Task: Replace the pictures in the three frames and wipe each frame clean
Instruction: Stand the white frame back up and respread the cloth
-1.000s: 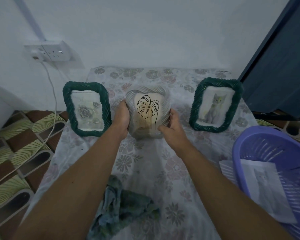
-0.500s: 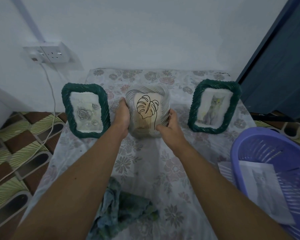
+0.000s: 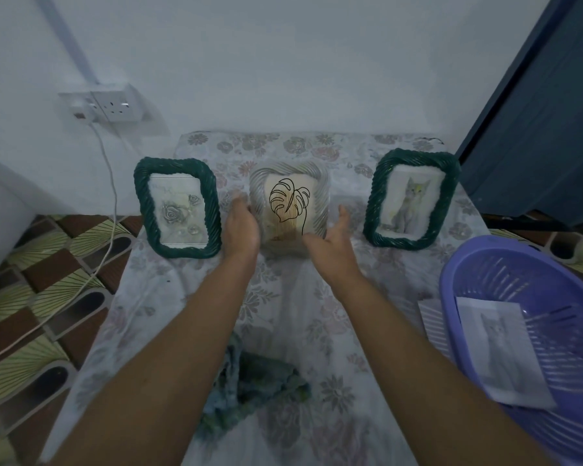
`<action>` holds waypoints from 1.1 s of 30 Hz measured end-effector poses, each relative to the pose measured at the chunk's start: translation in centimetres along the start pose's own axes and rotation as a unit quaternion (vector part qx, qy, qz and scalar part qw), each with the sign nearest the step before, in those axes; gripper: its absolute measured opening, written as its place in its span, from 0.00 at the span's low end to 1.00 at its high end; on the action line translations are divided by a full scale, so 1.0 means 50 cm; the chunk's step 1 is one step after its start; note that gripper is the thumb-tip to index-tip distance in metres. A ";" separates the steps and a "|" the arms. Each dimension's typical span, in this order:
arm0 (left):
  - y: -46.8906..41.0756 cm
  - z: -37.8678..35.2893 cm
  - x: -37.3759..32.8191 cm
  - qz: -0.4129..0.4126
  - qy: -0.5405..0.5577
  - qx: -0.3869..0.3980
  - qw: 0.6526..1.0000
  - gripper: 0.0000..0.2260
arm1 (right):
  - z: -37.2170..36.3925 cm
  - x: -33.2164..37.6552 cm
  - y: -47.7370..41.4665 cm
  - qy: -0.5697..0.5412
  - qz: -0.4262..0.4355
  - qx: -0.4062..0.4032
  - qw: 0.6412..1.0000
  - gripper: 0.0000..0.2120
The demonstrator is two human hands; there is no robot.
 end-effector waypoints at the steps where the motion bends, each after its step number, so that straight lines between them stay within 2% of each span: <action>1: 0.018 0.010 -0.004 -0.008 0.005 -0.011 1.000 0.25 | -0.002 0.000 0.015 -0.007 0.003 -0.017 1.000 0.48; 3: 0.057 0.033 -0.008 -0.031 0.009 -0.034 0.999 0.21 | -0.007 -0.002 0.043 -0.016 0.011 -0.044 0.999 0.47; 6: 0.124 0.086 -0.021 -0.063 -0.005 -0.050 0.997 0.21 | -0.014 -0.008 0.101 -0.019 0.035 -0.057 0.998 0.39; 8: 0.162 0.119 -0.024 -0.084 -0.043 -0.003 0.996 0.16 | -0.019 -0.020 0.144 -0.005 0.041 -0.044 0.998 0.32; 10: 0.196 0.147 -0.024 -0.152 -0.121 0.082 0.978 0.11 | -0.022 -0.041 0.178 0.035 0.047 -0.018 0.998 0.26; 12: 0.231 0.174 -0.016 -0.215 -0.224 0.168 0.936 0.07 | -0.031 -0.067 0.211 0.096 0.040 0.036 0.994 0.21; 14: 0.261 0.196 0.006 -0.239 -0.377 0.244 0.861 0.13 | -0.045 -0.103 0.236 0.171 0.012 0.104 0.980 0.19; 16: 0.281 0.214 0.029 -0.241 -0.483 0.292 0.790 0.20 | -0.056 -0.140 0.248 0.236 -0.014 0.147 0.960 0.19; 18: 0.296 0.232 0.051 -0.247 -0.529 0.304 0.753 0.20 | -0.063 -0.165 0.266 0.272 -0.020 0.172 0.946 0.22; 19: 0.302 0.240 0.060 -0.251 -0.537 0.304 0.746 0.20 | -0.067 -0.177 0.274 0.285 -0.020 0.178 0.942 0.22; 21: 0.313 0.251 0.072 -0.259 -0.529 0.296 0.752 0.17 | -0.077 -0.193 0.291 0.317 -0.010 0.178 0.932 0.23; 24: 0.328 0.266 0.075 -0.284 -0.488 0.248 0.788 0.12 | -0.089 -0.206 0.311 0.366 0.023 0.150 0.918 0.26; 26: 0.337 0.275 0.072 -0.302 -0.445 0.214 0.815 0.10 | -0.095 -0.207 0.319 0.384 0.058 0.120 0.914 0.19; 27: 0.340 0.277 0.066 -0.311 -0.418 0.201 0.829 0.10 | -0.095 -0.204 0.322 0.373 0.079 0.101 0.919 0.13; 29: 0.350 0.282 0.047 -0.339 -0.360 0.177 0.851 0.10 | -0.088 -0.196 0.332 0.307 0.112 0.069 0.943 0.07; 33: 0.369 0.288 -0.008 -0.377 -0.281 0.146 0.870 0.07 | -0.049 -0.149 0.359 0.164 0.153 0.052 0.973 0.06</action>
Point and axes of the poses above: each hand's wrist, its own y-axis away from the middle knuckle, its own z-axis out of the back of the hand, x = y × z, the point moved 4 cm from there along -y, towards the middle knuckle, and after that the axes turned 15 degrees about -z, right-handed, at the moved point
